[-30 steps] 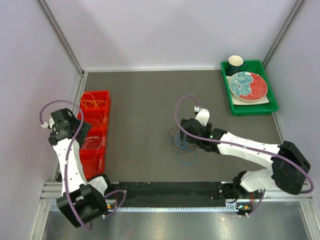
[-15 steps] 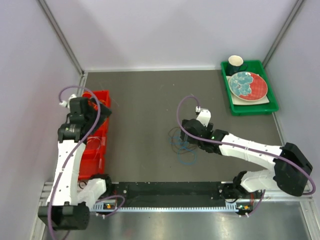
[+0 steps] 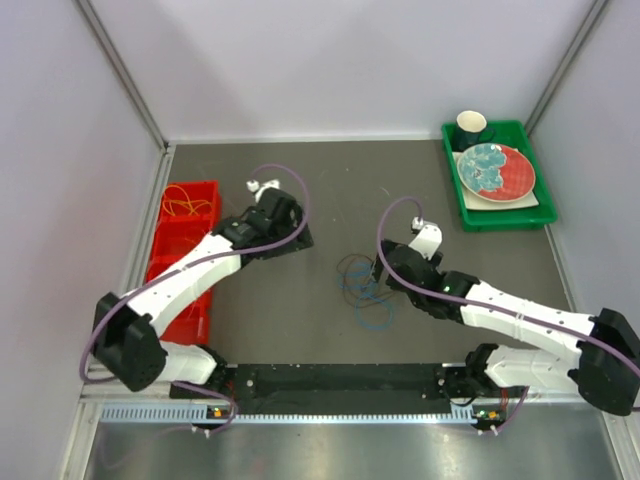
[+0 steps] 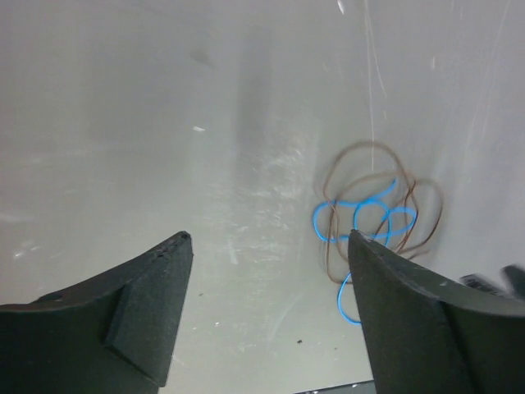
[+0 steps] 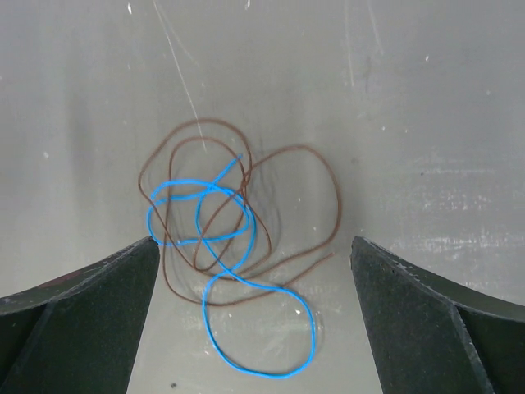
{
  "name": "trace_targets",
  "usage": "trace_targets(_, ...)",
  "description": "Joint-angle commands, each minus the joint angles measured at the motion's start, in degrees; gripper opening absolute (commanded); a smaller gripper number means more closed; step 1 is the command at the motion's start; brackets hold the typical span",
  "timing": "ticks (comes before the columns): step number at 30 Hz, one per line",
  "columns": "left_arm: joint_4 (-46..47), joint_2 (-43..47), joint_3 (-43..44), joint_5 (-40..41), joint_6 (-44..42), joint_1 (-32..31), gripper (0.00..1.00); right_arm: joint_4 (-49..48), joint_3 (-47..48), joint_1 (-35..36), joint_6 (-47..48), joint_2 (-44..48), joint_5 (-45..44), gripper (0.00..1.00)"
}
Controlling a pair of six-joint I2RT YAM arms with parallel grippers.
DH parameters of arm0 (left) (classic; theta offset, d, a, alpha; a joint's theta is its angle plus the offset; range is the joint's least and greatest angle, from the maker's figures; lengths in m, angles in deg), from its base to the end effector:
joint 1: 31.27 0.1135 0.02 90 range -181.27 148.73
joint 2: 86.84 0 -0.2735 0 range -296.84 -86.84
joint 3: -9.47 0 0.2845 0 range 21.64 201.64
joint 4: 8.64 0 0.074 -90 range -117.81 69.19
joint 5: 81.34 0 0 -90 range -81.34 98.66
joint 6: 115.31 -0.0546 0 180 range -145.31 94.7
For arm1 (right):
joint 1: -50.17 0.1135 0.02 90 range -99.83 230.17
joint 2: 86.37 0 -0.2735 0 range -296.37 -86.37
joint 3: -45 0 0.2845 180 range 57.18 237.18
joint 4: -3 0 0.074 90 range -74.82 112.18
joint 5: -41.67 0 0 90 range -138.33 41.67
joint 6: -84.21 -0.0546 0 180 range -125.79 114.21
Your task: Untangle the cables
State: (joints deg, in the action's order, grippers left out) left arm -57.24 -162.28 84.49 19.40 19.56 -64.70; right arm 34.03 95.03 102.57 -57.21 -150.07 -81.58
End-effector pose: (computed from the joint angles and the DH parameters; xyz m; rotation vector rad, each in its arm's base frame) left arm 0.2722 -0.1675 0.2798 -0.3291 2.4238 -0.3985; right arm 0.1825 0.1880 0.2073 0.2554 2.2032 0.3174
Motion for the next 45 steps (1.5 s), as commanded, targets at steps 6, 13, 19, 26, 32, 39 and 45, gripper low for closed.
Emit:
trace_targets(6,11.20,-9.89,2.98,-0.63,-5.83,-12.09,0.74,1.53,-2.60,0.60,-6.49,6.39,-7.87,0.99)
trace_targets(13,15.85,-15.87,1.75,-5.99,-12.86,-17.37,0.69,6.72,-5.32,0.51,-13.44,12.19,-13.32,0.98)
trace_targets(19,19.28,-18.16,0.78,-8.37,-14.10,-19.30,0.65,4.62,-9.10,0.25,-14.85,17.38,-14.65,0.98)
trace_targets(26,19.63,-22.82,3.15,-7.50,-14.54,-20.97,0.58,4.35,-8.67,0.16,-14.15,16.42,-14.03,0.98)
trace_targets(32,21.22,-25.02,3.16,-7.05,-14.10,-21.41,0.56,3.47,-8.67,-0.02,-13.36,16.15,-13.50,0.98)
trace_targets(39,22.89,-26.34,3.95,-6.44,-13.48,-21.68,0.49,2.33,-8.84,-0.19,-12.48,15.89,-12.89,0.98)
trace_targets(45,23.24,-29.84,6.93,-8.80,-13.05,-21.77,0.02,2.33,-8.84,-0.37,-12.30,15.89,-12.62,0.99)
